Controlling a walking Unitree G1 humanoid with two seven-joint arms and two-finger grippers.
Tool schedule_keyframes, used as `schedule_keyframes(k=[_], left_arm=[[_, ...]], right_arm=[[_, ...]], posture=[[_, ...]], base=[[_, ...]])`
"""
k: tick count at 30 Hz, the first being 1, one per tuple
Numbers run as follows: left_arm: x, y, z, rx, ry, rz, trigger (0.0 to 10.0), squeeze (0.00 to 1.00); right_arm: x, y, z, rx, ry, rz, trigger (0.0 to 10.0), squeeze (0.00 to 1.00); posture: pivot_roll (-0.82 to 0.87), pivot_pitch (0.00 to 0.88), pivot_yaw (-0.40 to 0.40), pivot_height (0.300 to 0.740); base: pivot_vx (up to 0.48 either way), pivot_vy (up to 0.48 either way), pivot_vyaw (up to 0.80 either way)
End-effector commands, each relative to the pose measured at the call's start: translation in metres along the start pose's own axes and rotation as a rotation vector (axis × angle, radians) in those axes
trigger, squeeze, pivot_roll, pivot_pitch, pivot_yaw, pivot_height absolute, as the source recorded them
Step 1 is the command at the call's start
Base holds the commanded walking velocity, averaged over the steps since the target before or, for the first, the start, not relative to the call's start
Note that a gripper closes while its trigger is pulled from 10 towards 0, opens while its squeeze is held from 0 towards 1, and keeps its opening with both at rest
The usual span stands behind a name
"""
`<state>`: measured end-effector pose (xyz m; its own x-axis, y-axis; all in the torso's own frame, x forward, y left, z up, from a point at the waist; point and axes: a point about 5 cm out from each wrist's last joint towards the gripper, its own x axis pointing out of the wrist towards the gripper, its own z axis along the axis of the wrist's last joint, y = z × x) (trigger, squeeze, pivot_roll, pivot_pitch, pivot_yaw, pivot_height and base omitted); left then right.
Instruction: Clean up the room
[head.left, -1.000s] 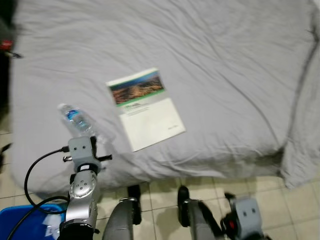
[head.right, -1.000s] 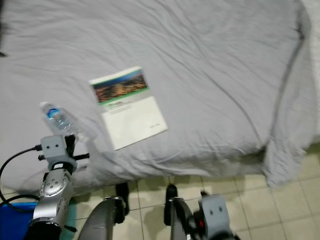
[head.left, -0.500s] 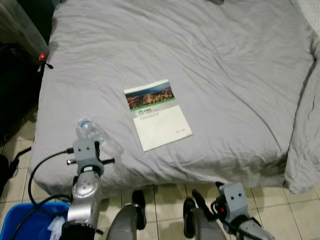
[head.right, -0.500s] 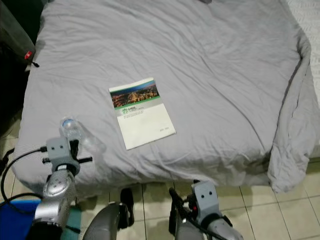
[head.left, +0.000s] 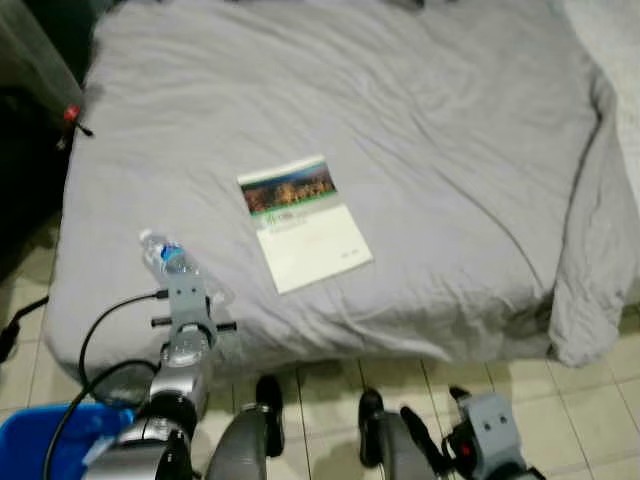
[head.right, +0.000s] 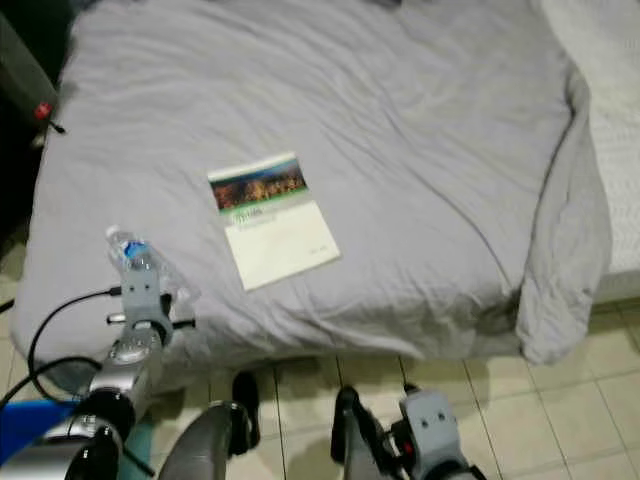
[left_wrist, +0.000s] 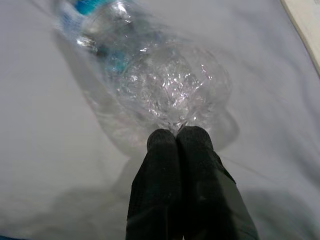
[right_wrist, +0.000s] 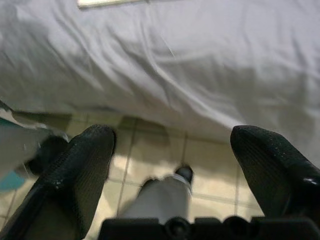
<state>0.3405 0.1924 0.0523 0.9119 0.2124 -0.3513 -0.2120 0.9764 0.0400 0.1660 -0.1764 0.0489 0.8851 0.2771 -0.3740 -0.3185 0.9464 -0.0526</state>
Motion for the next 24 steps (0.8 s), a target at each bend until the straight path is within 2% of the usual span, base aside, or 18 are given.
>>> schedule_keyframes(k=[1,6,7,8,12,18,21,24], left_arm=[[-0.003,-0.003,-0.018,0.008,0.096,-0.003,0.0,0.00],[0.005,-0.011,0.009,0.023,0.039,-0.023,0.0,0.00],[0.007,-0.011,0.015,0.023,0.023,-0.021,9.6,0.61],[0.008,-0.011,0.020,0.021,0.009,-0.021,10.0,1.00],[0.010,-0.010,0.031,0.044,-0.025,-0.028,10.0,1.00],[0.013,-0.003,0.046,0.034,-0.059,-0.016,10.0,1.00],[0.013,-0.005,0.050,-0.001,-0.084,-0.015,10.0,1.00],[0.012,-0.010,0.058,-0.049,-0.163,-0.018,10.0,1.00]], right_arm=[[-0.016,0.003,-0.007,0.007,0.048,0.014,10.0,0.00],[-0.025,0.009,-0.001,0.030,0.041,0.019,10.0,0.00],[-0.025,0.011,-0.001,0.035,0.040,0.022,10.0,0.00],[-0.025,0.012,-0.001,0.037,0.041,0.025,10.0,0.00],[-0.023,0.014,0.000,0.042,0.041,0.027,10.0,0.00],[-0.019,0.009,0.002,0.037,0.038,0.021,10.0,0.00],[-0.018,0.010,0.001,0.036,0.042,0.022,10.0,0.00],[-0.016,0.011,0.001,0.046,0.027,0.019,10.0,0.00]], posture=[[-0.27,0.517,-0.067,0.740],[-0.30,0.529,-0.073,0.740],[-0.29,0.530,-0.067,0.740],[-0.28,0.528,-0.064,0.740],[-0.27,0.522,-0.059,0.740],[-0.27,0.524,-0.062,0.740],[-0.26,0.515,-0.053,0.740],[-0.24,0.489,-0.040,0.740]], base=[[0.000,0.000,0.00],[0.000,0.000,0.00],[0.000,0.000,0.00],[0.000,0.000,0.00],[0.000,0.000,0.00],[0.000,0.000,0.00],[0.000,0.000,0.00],[0.000,0.000,0.00]])
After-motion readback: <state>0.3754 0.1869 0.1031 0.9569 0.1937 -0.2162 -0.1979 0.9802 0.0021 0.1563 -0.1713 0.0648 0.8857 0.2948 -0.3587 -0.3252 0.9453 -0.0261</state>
